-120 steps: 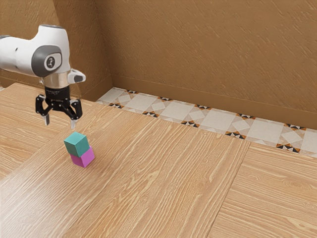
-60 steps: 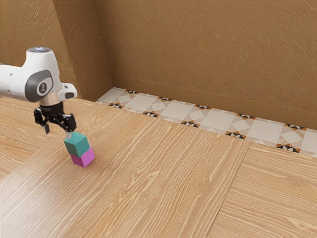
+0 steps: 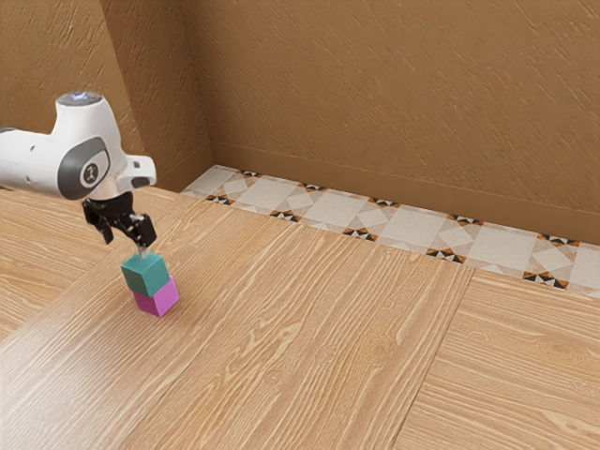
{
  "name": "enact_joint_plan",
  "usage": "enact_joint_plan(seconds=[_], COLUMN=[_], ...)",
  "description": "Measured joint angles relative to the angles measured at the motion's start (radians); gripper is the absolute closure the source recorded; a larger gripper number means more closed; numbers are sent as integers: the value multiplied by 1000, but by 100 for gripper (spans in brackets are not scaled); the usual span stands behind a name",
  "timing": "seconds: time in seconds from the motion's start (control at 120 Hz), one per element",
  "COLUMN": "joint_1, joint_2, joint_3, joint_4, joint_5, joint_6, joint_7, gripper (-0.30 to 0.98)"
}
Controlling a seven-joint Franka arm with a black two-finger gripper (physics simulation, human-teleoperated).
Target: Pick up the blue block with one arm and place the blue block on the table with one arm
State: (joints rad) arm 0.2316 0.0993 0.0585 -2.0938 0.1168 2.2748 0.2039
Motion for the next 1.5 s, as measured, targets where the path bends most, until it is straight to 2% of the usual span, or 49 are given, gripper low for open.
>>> enact_joint_plan(seconds=[0.283, 0.467, 0.6, 1.5], joint_1=[-6, -3, 3, -11], joint_2=[25, 28, 29, 78], joint_3=[0, 0, 10, 12], joint_4=[-3, -22, -36, -56], joint_5=[-15, -115, -149, -205], joint_6=[112, 145, 156, 228], joint_7=[75, 77, 74, 27], gripper=[0, 0, 0, 0])
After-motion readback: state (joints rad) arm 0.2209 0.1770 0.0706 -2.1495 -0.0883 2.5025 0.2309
